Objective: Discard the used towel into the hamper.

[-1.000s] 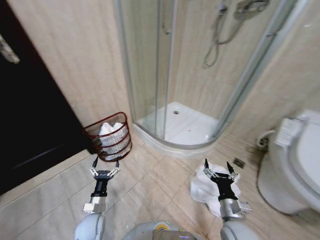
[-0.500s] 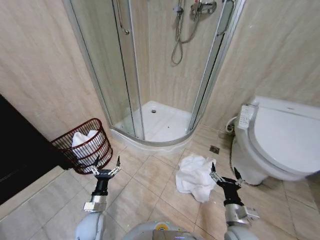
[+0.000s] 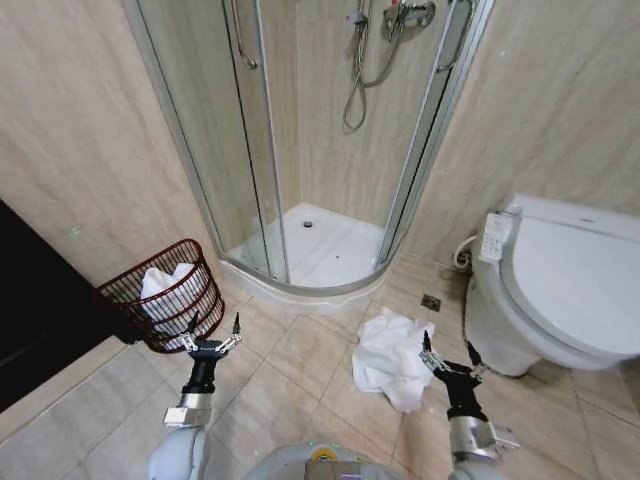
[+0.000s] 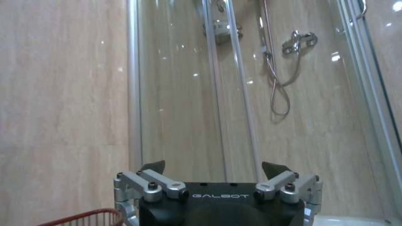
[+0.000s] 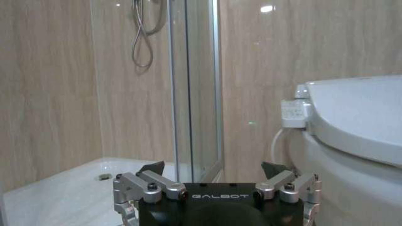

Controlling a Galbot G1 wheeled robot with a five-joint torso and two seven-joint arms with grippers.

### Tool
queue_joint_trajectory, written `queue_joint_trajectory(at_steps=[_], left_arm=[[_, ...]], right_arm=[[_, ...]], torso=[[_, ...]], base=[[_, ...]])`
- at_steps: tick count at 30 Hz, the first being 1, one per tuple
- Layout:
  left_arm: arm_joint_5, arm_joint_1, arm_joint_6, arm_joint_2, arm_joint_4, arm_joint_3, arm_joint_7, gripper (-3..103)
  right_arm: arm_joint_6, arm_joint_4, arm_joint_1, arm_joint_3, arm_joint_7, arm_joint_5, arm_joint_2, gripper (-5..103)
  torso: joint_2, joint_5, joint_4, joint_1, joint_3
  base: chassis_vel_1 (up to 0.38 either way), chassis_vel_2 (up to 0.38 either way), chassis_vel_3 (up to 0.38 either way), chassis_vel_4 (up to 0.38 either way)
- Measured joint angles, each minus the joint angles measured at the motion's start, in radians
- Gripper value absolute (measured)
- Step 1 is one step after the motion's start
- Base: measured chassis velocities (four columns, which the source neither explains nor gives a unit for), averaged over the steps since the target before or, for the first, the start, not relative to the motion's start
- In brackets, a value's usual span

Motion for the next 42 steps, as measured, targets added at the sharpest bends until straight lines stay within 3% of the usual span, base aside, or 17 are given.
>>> queue_joint_trajectory(at_steps=[8, 12, 19, 23, 25, 28, 30, 32, 34, 37, 38, 40, 41, 42], left_arm=[[0.005, -0.007, 0.0, 0.0, 0.002, 0.009, 0.006, 100], [0.006, -0.008, -0.005, 0.0, 0.006, 0.011, 0.007, 100], [0.003, -0.003, -0.019, 0.0, 0.018, 0.009, 0.007, 100], [0.003, -0.003, -0.021, 0.0, 0.02, 0.007, 0.007, 100], [0.003, -0.003, -0.021, 0.0, 0.02, 0.007, 0.007, 100], [0.001, -0.01, -0.021, 0.0, 0.023, 0.001, 0.007, 100], [0.001, -0.011, -0.021, 0.0, 0.024, 0.0, 0.007, 100], [-0.004, -0.014, -0.02, 0.0, 0.025, -0.002, 0.007, 100], [-0.006, -0.014, -0.02, 0.0, 0.026, -0.003, 0.006, 100], [-0.01, -0.02, -0.019, 0.0, 0.035, -0.006, 0.006, 100], [-0.01, -0.02, -0.019, 0.0, 0.035, -0.006, 0.006, 100], [-0.011, -0.022, -0.02, 0.0, 0.039, -0.006, 0.006, 100], [-0.011, -0.022, -0.02, 0.0, 0.039, -0.006, 0.006, 100], [-0.011, -0.023, -0.02, 0.0, 0.043, -0.006, 0.006, 100]], right_arm=[[0.028, -0.078, 0.028, 0.046, -0.006, -0.018, -0.001, 100], [0.011, -0.141, 0.065, 0.071, -0.006, 0.023, -0.013, 100], [-0.153, -0.308, 0.206, 0.112, -0.083, 0.167, -0.051, 100], [-0.237, -0.335, 0.285, 0.081, -0.085, 0.243, -0.055, 100], [-0.244, -0.334, 0.29, 0.078, -0.085, 0.248, -0.055, 100], [-0.38, -0.305, 0.327, 0.033, -0.065, 0.313, -0.059, 100], [-0.409, -0.301, 0.332, 0.026, -0.055, 0.321, -0.06, 100], [-0.52, -0.296, 0.355, 0.002, 0.002, 0.346, -0.061, 100], [-0.552, -0.294, 0.363, -0.004, 0.028, 0.357, -0.059, 100], [-0.663, -0.274, 0.405, -0.044, 0.249, 0.479, -0.04, 100], [-0.663, -0.274, 0.405, -0.044, 0.249, 0.479, -0.04, 100], [-0.666, -0.266, 0.422, -0.063, 0.354, 0.553, -0.035, 100], [-0.666, -0.266, 0.422, -0.063, 0.354, 0.553, -0.035, 100], [-0.662, -0.261, 0.438, -0.074, 0.433, 0.624, -0.034, 100]], torso=[[0.0, 0.0003, 0.0, 0.001, 0.0], [0.0, 0.0003, -0.0001, 0.001, 0.0], [0.0, 0.0003, 0.0, 0.0, 0.0], [0.0, 0.0002, 0.0001, 0.0, 0.0], [0.0, 0.0002, 0.0001, 0.0, 0.0], [0.0, 0.0, 0.0001, 0.0, 0.0], [0.0, 0.0001, 0.0001, 0.0, 0.0], [0.0, 0.0002, 0.0, 0.0, 0.0], [0.0, 0.0001, 0.0, 0.0, 0.0], [0.0, 0.0001, 0.0, 0.0, 0.0], [0.0, 0.0001, 0.0, 0.0, 0.0], [0.0, 0.0001, -0.0001, 0.0, 0.0], [0.0, 0.0001, -0.0001, 0.0, 0.0], [0.0, 0.0002, 0.0, 0.0, 0.0]], base=[[-0.17, 0.151, 0.159, -0.133], [-0.041, 0.053, -0.01, 0.0], [0.054, -0.021, -0.048, 0.019], [-0.015, -0.001, 0.009, -0.006], [-0.058, -0.006, 0.036, -0.025], [0.0, 0.0, 0.0, 0.0], [0.0, 0.0, 0.0, 0.0], [0.0, 0.0, 0.0, 0.0], [0.0, 0.0, 0.0, 0.0], [0.0, 0.0, 0.0, 0.0], [0.0, 0.0, 0.0, 0.0], [0.0, 0.0, 0.0, 0.0], [0.0, 0.0, 0.0, 0.0], [0.0, 0.0, 0.0, 0.0]])
